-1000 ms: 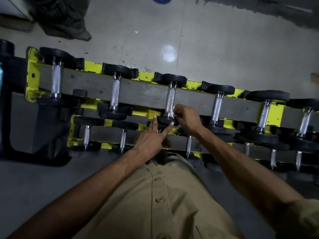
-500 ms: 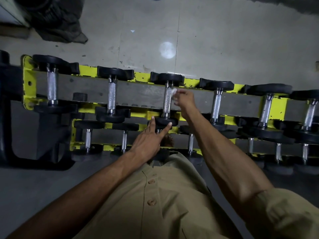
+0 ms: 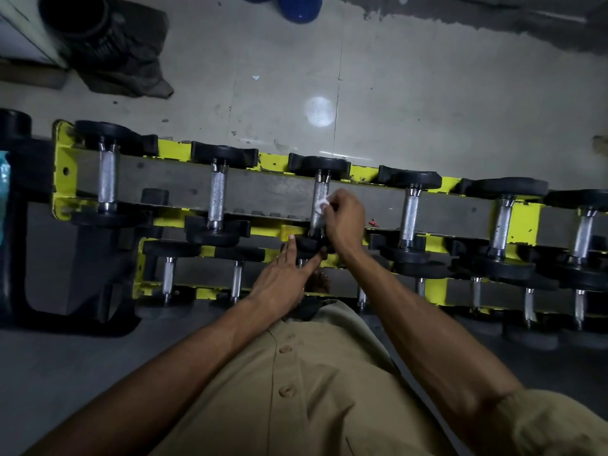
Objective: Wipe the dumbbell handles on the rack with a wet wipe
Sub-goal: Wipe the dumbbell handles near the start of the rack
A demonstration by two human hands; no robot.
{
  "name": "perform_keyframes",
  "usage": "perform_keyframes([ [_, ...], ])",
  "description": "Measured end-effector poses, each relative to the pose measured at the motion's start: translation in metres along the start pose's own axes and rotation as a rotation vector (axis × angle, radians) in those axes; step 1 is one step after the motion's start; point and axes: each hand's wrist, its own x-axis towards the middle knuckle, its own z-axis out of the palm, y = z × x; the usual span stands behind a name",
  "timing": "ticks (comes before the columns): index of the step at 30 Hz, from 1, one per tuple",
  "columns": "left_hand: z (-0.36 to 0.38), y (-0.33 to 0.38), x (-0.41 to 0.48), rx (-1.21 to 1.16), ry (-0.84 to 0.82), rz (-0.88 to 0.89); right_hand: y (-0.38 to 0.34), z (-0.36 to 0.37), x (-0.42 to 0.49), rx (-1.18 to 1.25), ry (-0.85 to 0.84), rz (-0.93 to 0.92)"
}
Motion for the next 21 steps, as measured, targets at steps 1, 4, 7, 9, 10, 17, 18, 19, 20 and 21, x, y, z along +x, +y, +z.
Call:
perform_keyframes([
  [1, 0.0, 0.0, -0.001, -0.003, 0.0, -0.004, -0.004, 0.001, 0.004, -0.086, 0.023, -0.096],
  [4, -0.001, 0.001, -0.002, -0.006, -0.002, -0.001, -0.002, -0.004, 0.013, -0.489, -0.09, -0.558],
  [7, -0.001, 0.003, -0.002, -0.006, 0.002, -0.001, 0.006, -0.021, 0.033, -0.843, -0.322, -0.912],
  [9, 0.001, 0.004, -0.001, -0.014, 0.014, 0.002, -0.002, -0.03, 0.047, -0.902, -0.283, -0.895],
  [10, 0.003, 0.005, 0.0, -0.017, 0.018, 0.002, -0.01, -0.032, 0.051, -0.905, -0.252, -0.84],
  [17, 0.008, 0.002, 0.001, -0.015, 0.049, 0.005, -0.042, -0.014, 0.036, -1.034, -0.847, -0.87],
  [18, 0.008, 0.002, 0.001, -0.017, 0.048, 0.002, -0.045, -0.016, 0.044, -1.072, -0.782, -0.872],
  [19, 0.007, 0.003, 0.0, -0.017, 0.043, -0.003, -0.049, -0.018, 0.055, -1.104, -0.66, -0.852],
  [20, 0.007, 0.004, 0.0, -0.017, 0.039, -0.006, -0.052, -0.02, 0.063, -1.106, -0.535, -0.81],
  [21, 0.007, 0.005, -0.001, -0.015, 0.039, -0.008, -0.052, -0.021, 0.067, -1.076, -0.456, -0.754],
])
